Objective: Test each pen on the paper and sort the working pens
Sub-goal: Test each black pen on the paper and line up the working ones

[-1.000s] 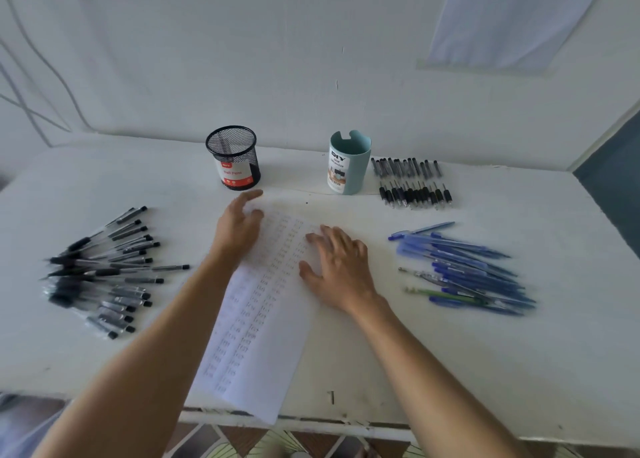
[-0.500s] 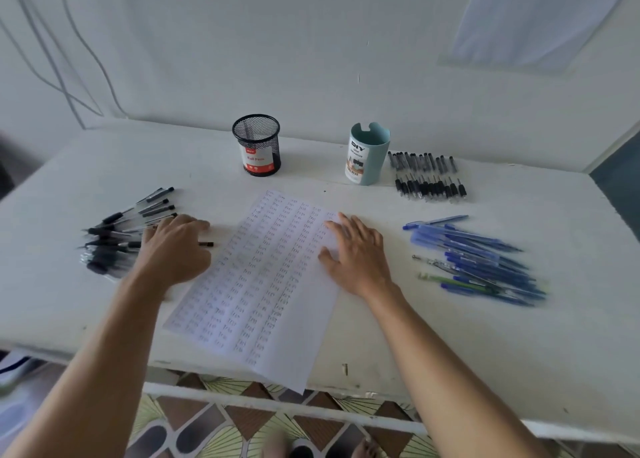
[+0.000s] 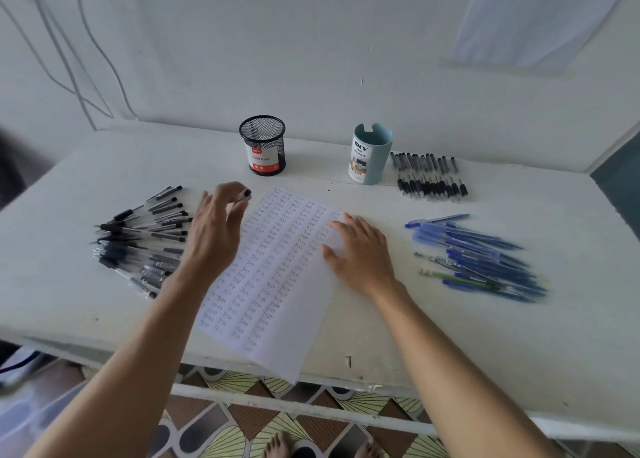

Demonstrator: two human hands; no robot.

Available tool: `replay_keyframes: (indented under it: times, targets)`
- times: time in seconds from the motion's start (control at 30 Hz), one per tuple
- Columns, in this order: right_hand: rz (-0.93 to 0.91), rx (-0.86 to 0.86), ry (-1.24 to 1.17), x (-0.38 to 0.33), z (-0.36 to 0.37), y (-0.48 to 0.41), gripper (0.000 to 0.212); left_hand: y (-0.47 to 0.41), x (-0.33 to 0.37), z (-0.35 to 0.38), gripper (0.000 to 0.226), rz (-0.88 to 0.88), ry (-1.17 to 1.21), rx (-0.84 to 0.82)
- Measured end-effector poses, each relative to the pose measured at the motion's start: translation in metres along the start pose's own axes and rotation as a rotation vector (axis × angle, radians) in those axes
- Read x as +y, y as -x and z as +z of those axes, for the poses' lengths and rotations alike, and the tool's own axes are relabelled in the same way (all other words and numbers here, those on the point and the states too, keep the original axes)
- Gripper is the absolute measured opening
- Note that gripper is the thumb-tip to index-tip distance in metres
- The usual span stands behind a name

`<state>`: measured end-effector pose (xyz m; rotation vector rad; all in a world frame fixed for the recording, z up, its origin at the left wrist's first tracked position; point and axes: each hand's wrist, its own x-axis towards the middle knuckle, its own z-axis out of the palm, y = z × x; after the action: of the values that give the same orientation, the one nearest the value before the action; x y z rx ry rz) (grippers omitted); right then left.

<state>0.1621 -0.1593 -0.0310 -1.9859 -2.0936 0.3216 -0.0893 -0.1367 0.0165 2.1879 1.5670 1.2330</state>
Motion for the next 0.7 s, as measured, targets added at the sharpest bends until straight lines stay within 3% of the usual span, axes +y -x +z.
replay_keyframes:
  times: [0.17,0.27,0.43,0.53,0.63,0.7]
  targets:
    - [0.016,-0.014,-0.112,-0.001,-0.005,0.0,0.075,-0.013,0.037,0.019,0.038,-0.224,0.454,-0.08]
    - [0.028,0.004,-0.187,0.005,-0.01,0.001,0.063,-0.018,0.054,0.024,0.061,-0.326,0.743,-0.179]
    - [0.047,0.024,-0.113,0.021,-0.01,0.008,0.06,-0.025,0.062,0.033,0.035,-0.389,0.892,-0.214]
    - [0.036,-0.017,-0.042,0.025,-0.008,0.01,0.061,-0.029,0.061,0.04,0.045,-0.477,1.057,-0.24]
    - [0.009,-0.038,0.004,0.024,-0.008,0.01,0.064,-0.032,0.057,0.055,0.028,-0.434,0.964,-0.165]
    - [-0.001,-0.029,0.01,0.024,-0.008,0.011,0.066,-0.034,0.054,0.066,0.032,-0.471,0.948,-0.126]
